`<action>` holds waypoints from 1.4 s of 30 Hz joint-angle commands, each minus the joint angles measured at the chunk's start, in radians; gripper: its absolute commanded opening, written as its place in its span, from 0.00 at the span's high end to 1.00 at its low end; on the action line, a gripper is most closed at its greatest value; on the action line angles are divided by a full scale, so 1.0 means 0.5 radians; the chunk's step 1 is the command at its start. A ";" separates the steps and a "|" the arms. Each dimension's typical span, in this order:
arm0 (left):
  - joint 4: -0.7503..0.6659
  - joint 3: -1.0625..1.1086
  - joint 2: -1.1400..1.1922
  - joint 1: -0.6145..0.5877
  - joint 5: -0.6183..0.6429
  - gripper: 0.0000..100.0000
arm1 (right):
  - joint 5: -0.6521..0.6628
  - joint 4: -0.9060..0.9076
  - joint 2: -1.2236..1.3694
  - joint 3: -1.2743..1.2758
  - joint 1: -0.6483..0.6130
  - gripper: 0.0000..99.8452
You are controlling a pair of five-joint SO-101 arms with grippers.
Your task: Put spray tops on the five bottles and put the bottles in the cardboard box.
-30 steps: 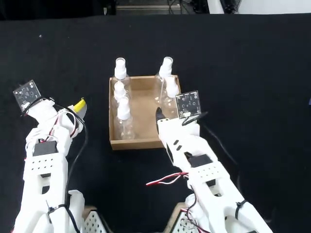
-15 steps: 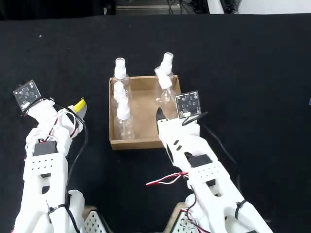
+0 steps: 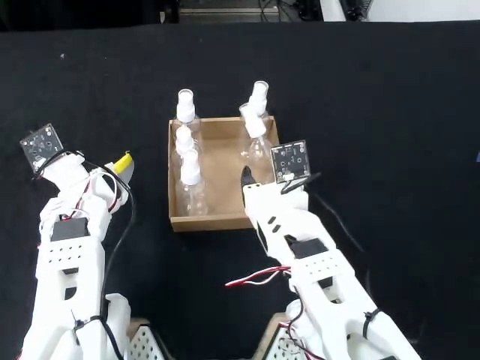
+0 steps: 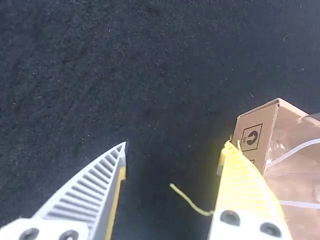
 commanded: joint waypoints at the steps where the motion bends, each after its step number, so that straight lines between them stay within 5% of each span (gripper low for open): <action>1: -0.034 -0.026 -0.040 -0.017 0.003 0.72 | 0.018 -0.034 0.002 -0.023 -0.015 0.83; 15: -0.034 -0.026 -0.040 -0.017 0.003 0.72 | 0.031 0.021 -0.443 0.155 0.021 0.83; 32: -0.034 -0.029 -0.040 -0.017 0.006 0.72 | 0.150 1.283 -2.254 0.118 0.034 0.83; 42: -0.034 -0.029 -0.040 -0.017 0.006 0.72 | 0.153 1.359 -1.916 -0.465 0.657 0.83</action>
